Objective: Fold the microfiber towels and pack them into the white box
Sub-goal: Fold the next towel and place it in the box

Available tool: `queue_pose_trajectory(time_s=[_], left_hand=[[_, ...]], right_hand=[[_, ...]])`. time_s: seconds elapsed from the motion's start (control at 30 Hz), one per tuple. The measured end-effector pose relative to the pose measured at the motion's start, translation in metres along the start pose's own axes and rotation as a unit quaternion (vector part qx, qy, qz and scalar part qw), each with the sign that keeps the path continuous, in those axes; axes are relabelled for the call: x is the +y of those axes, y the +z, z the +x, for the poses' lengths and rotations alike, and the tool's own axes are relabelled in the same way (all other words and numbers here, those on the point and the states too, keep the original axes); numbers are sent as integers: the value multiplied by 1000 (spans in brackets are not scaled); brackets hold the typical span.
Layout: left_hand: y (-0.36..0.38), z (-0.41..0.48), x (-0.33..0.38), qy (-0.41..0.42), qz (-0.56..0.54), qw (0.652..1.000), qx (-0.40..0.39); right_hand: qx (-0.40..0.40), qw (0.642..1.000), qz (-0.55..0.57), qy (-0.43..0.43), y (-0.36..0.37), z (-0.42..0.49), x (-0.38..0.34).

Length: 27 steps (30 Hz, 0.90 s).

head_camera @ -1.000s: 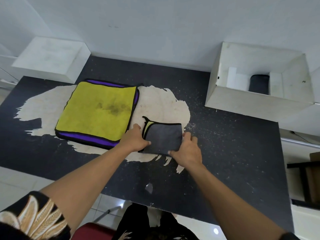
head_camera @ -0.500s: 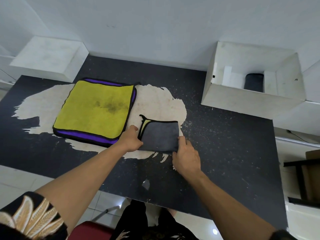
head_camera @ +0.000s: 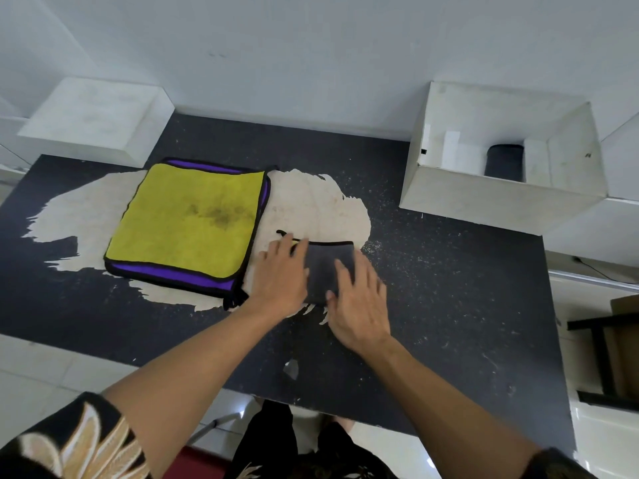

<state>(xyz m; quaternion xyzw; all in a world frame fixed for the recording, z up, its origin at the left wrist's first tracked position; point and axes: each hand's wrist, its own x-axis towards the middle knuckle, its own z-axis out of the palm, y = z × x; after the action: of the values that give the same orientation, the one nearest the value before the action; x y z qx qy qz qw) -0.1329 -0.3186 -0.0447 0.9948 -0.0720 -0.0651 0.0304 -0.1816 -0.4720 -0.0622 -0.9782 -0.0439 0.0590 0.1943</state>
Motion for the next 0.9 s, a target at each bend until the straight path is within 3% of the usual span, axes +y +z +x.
queue_pose_trajectory(time_s=[0.13,0.27,0.4,0.47,0.53,0.6,0.77,0.9], left_hand=[[25,1,8,48,64,991,-105],[45,-9,-12,10,61,992,-109],[41,-13,-14,-12,51,993,-107],[35,-16,-12,-87,-5,995,-51],[28,-18,-12,-172,-70,983,5],[25,-16,-12,-209,-141,968,4],[20,-7,-4,-219,-226,947,-65],[13,-9,4,-218,-197,950,-107]], right_hand=[[-100,993,-41,-39,18,21,1],[-155,980,-119,-35,31,16,22],[-160,982,-102,-24,29,16,16],[-116,992,-53,23,23,14,8],[-5,993,1,121,14,11,5],[57,978,29,201,7,12,5],[-50,953,92,285,2,30,2],[-108,920,172,336,-10,37,7]])
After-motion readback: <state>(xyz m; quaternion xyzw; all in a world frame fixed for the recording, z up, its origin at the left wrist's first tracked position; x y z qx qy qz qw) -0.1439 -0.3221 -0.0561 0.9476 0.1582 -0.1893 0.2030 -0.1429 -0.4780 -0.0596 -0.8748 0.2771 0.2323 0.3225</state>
